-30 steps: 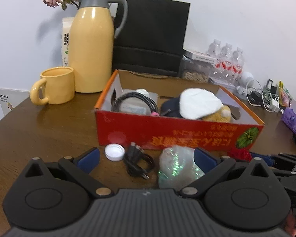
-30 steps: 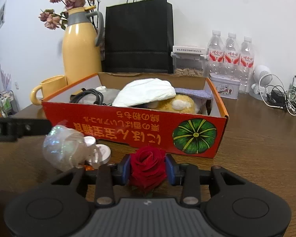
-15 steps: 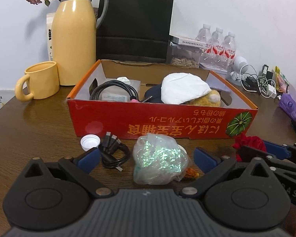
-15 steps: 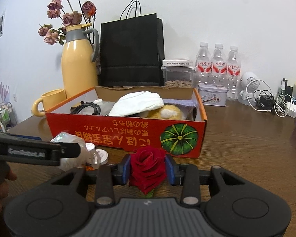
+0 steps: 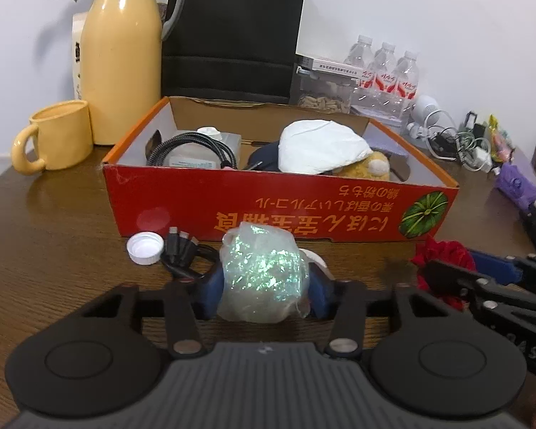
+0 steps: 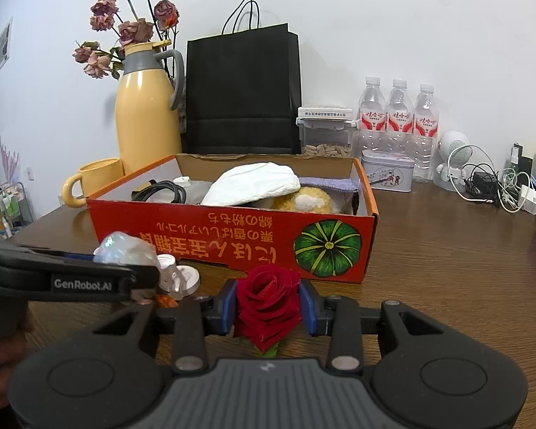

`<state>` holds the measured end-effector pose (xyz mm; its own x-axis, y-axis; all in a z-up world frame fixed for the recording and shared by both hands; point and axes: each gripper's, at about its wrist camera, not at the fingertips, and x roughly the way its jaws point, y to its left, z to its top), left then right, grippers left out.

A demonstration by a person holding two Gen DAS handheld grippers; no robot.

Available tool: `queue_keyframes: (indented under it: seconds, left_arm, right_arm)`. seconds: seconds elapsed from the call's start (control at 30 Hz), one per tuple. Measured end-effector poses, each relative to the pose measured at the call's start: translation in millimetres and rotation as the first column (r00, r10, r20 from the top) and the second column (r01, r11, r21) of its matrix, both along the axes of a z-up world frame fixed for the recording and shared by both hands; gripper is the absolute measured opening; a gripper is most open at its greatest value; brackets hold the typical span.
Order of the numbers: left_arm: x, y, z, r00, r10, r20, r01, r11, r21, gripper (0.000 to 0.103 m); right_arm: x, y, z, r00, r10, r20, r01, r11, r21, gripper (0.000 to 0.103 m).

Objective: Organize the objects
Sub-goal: 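Grasp the sparkly plastic bag with the left gripper while the right grasps the rose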

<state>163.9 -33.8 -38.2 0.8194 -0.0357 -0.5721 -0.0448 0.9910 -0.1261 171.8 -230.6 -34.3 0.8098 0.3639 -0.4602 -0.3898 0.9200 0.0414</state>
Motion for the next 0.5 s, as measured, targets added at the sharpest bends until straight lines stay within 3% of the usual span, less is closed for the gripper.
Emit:
queue_keyframes:
  seconds: [0.17, 0.5]
  left_arm:
    - [-6.6, 4.3, 4.0, 1.000, 0.012, 0.025, -0.012, 1.000, -0.016, 0.043]
    - [-24.1, 14.6, 19.7, 0.995, 0.014, 0.096, -0.011, 0.999, -0.031, 0.042]
  right_arm:
    - [0.2, 0.8, -0.8, 1.000, 0.001, 0.000, -0.001, 1.000, -0.003, 0.035]
    - [-1.2, 0.5, -0.2, 1.000, 0.006, 0.016, -0.006, 1.000, 0.007, 0.035]
